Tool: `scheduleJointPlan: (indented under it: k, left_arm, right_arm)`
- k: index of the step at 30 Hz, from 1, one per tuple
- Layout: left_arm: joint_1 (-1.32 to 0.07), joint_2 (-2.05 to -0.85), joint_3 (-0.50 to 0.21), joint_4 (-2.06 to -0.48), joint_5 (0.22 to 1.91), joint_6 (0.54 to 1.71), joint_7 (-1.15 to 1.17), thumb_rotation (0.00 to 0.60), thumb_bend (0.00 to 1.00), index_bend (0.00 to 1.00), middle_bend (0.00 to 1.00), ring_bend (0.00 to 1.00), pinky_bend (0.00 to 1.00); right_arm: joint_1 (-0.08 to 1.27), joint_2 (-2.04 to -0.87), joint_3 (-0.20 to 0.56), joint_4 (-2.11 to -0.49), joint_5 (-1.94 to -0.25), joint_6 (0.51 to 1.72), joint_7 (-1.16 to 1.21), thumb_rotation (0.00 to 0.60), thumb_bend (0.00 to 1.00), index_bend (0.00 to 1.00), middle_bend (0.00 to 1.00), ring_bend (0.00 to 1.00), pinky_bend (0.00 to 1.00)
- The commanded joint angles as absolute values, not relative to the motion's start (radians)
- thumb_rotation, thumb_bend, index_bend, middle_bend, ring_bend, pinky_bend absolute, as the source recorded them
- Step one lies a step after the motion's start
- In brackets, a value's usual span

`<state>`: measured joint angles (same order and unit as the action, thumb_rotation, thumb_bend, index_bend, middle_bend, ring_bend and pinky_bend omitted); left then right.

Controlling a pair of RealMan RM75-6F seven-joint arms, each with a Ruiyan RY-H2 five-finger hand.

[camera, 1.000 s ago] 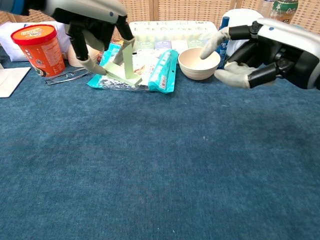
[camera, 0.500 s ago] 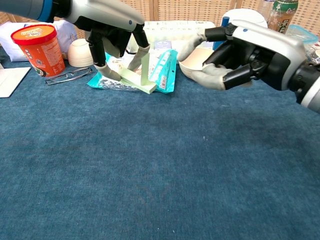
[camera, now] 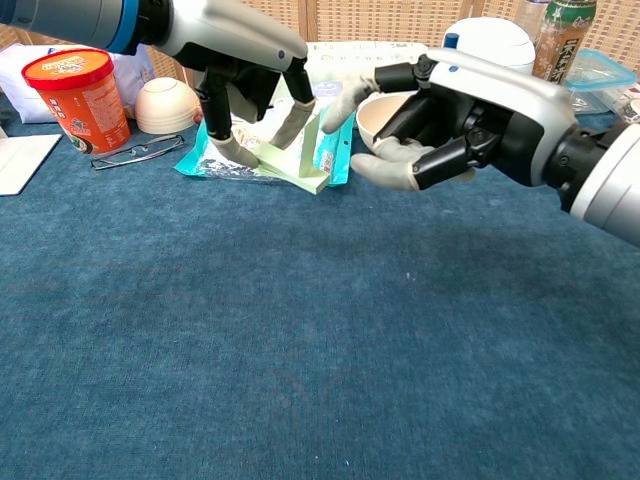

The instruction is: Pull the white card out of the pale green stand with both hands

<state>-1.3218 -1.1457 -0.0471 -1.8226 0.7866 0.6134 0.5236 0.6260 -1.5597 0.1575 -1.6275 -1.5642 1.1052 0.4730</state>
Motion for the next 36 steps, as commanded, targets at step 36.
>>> scheduleJointPlan:
  k: [36]
  left_arm:
    - [-1.431,-1.192,-0.018,-1.795,0.709,0.638,0.514,0.6,0.38,0.69,1.0,1.0,1.0]
  right_arm:
    - [0.649,-1.549,0.148,-1.612,-1.536,1.112,0.49,0.6,0.41,0.42,0.95,1.0,0.97]
